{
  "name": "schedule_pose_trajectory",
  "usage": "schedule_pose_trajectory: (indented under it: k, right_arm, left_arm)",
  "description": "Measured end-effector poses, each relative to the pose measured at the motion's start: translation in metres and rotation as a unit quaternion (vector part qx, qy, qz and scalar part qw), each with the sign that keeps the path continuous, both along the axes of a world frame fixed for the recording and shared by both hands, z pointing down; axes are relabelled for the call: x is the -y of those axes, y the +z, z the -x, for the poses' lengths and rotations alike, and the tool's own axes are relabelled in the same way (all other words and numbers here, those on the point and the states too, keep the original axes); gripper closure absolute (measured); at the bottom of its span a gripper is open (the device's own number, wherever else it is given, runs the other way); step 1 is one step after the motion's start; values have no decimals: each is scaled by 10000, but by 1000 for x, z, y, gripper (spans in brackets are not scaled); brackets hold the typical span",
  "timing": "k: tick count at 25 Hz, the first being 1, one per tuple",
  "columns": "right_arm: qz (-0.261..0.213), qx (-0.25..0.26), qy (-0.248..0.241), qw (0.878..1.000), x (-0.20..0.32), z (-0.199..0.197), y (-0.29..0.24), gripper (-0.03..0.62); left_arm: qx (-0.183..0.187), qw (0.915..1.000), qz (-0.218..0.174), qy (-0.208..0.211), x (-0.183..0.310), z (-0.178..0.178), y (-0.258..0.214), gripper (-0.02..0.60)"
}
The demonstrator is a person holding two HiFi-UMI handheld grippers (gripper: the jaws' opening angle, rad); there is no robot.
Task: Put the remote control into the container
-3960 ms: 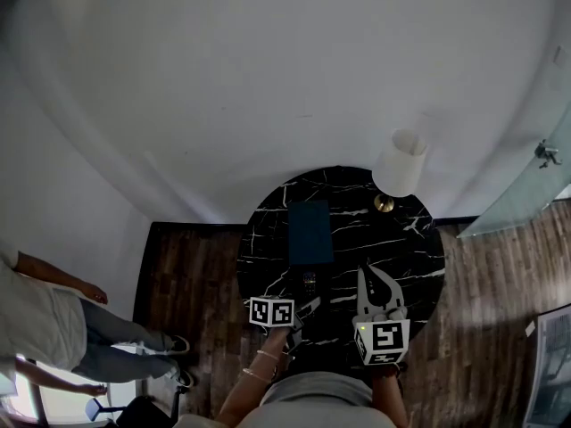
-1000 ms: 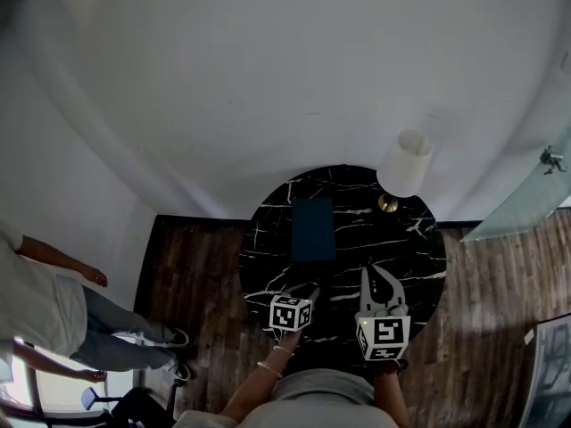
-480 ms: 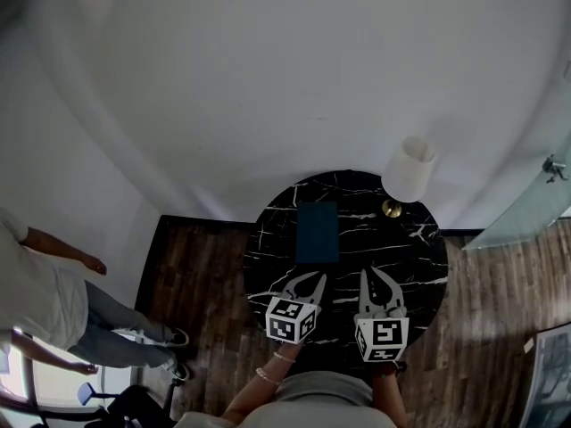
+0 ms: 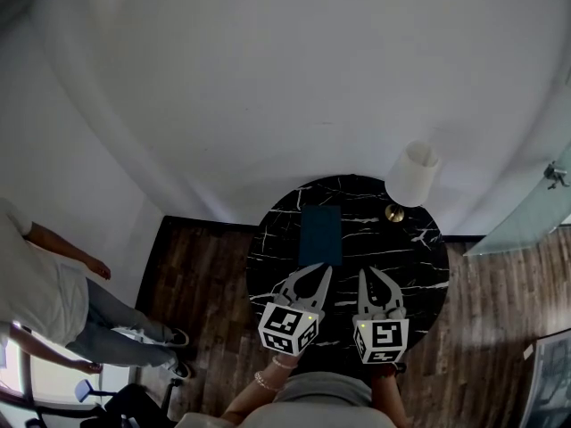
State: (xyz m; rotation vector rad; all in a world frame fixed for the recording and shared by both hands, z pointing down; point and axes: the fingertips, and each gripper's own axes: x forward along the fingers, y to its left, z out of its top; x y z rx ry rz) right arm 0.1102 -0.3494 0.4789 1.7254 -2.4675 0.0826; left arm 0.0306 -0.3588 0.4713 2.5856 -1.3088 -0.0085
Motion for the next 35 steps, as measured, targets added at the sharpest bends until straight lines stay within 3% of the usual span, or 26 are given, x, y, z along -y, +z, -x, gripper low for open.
schedule_pose_trajectory:
  k: [5,10,35]
  right_arm:
    - [-39,-50,-41,10000,0,5,-8,582]
    - [-75,-61,-61,9999,0,8,-15,582]
    - [-145,-84,-141,9998,0,7,-21,582]
  left_arm:
    - [-64,9992,-398,-76,-5,3,-26,574]
    - [-54,9985,-535,-69,-7,2,-36,575]
    - [94,9986,-512,3,-9,-6,-34,575]
